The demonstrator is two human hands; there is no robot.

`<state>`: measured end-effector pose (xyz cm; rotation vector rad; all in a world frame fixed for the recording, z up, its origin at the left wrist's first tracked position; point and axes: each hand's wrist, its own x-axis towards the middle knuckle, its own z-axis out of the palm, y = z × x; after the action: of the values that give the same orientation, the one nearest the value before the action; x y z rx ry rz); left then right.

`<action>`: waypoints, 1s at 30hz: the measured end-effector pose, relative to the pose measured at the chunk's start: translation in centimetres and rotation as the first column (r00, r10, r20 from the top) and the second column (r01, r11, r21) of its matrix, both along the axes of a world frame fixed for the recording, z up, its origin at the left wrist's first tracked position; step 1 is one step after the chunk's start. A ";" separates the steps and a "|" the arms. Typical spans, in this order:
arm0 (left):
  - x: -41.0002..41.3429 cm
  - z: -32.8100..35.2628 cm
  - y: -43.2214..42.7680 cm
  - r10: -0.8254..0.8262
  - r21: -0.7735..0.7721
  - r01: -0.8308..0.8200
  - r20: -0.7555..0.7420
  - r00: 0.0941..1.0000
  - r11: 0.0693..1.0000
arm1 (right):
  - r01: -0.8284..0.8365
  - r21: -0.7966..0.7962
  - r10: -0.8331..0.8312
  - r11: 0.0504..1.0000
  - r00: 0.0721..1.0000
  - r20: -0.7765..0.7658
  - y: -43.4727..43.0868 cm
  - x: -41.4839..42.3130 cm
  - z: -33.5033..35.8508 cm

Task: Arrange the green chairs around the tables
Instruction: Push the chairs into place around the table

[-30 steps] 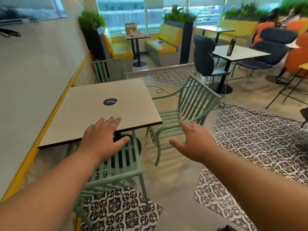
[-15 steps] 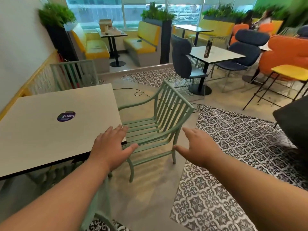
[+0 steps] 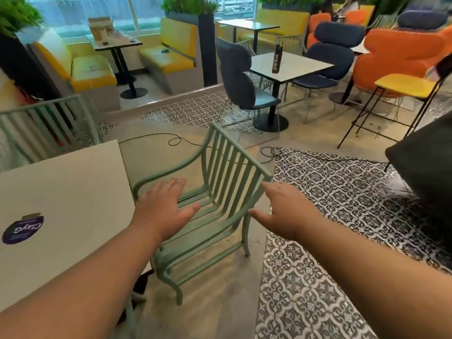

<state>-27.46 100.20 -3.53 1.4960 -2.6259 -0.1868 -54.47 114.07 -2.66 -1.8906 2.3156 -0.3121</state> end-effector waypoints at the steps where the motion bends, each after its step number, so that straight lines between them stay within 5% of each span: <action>1: -1.5 -0.3 -1.4 -0.008 0.003 0.008 0.000 1.000 1.000 | 0.003 0.001 -0.003 1.000 1.000 0.010 -1.1 -1.2 -0.2; 8: -10.0 -1.8 -7.7 0.010 0.001 -0.010 -0.010 1.000 1.000 | -0.093 0.029 0.093 0.995 0.996 0.008 -8.2 -10.0 -1.8; 18: -22.0 -2.7 -12.8 0.272 0.029 -0.271 -0.043 0.961 0.962 | -0.331 0.129 0.325 0.935 0.944 0.065 -20.7 -24.4 -3.1; 30: -24.1 -4.6 -23.0 0.521 0.035 -0.523 0.043 0.852 0.852 | -0.586 0.128 0.578 0.800 0.810 0.099 -37.9 -28.0 -3.8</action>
<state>-51.58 77.19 -8.16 2.1726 -2.1328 -0.1697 -82.50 76.20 -6.48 -2.3444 1.5456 -0.1017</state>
